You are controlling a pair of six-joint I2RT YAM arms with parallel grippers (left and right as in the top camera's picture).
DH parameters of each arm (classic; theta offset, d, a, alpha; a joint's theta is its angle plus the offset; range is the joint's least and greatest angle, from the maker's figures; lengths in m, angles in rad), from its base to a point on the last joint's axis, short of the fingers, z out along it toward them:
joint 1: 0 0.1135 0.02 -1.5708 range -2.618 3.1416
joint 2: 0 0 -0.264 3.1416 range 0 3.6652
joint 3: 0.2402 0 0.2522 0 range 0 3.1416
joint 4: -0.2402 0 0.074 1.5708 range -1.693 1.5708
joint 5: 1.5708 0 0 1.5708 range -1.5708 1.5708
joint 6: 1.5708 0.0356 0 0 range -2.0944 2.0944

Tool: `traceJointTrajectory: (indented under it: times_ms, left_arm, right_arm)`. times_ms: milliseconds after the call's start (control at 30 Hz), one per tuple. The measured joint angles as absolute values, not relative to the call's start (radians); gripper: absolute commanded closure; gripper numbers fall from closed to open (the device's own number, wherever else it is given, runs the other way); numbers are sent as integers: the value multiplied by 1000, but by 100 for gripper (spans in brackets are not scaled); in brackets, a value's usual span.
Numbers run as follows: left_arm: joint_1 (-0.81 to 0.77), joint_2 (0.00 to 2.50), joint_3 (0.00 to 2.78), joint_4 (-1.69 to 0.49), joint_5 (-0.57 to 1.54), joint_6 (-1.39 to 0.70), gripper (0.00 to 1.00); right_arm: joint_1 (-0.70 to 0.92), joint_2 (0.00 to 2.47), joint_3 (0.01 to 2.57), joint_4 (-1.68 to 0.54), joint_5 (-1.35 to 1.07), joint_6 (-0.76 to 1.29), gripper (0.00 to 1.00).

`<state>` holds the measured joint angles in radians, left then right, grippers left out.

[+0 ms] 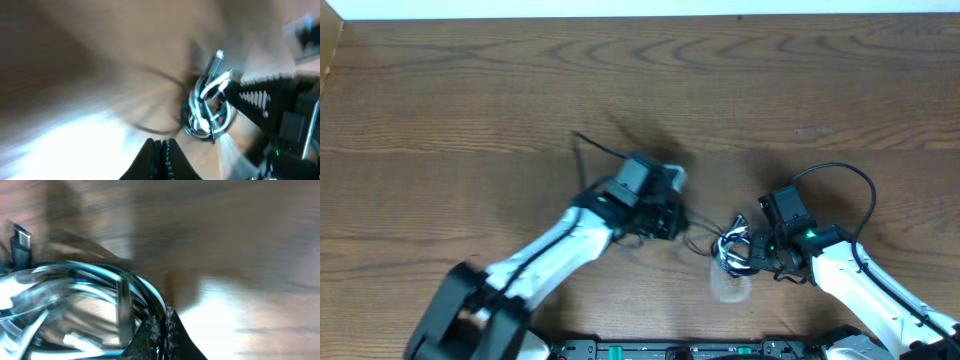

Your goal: Untangle cables

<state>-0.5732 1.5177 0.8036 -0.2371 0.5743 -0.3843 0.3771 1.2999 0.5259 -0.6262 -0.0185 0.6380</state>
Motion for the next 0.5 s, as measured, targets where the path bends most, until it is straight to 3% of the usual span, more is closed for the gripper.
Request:
traceJointTrajectory:
  times_ms: [333,500]
  left_arm:
    - [-358,1380,804,-295,579,-384,92]
    - [-364,1382,804,-310,638,-377,72]
  right_arm:
    - [376,1298,526,-616,51,692,99]
    - [374,1303,520,-539,-7,668,99]
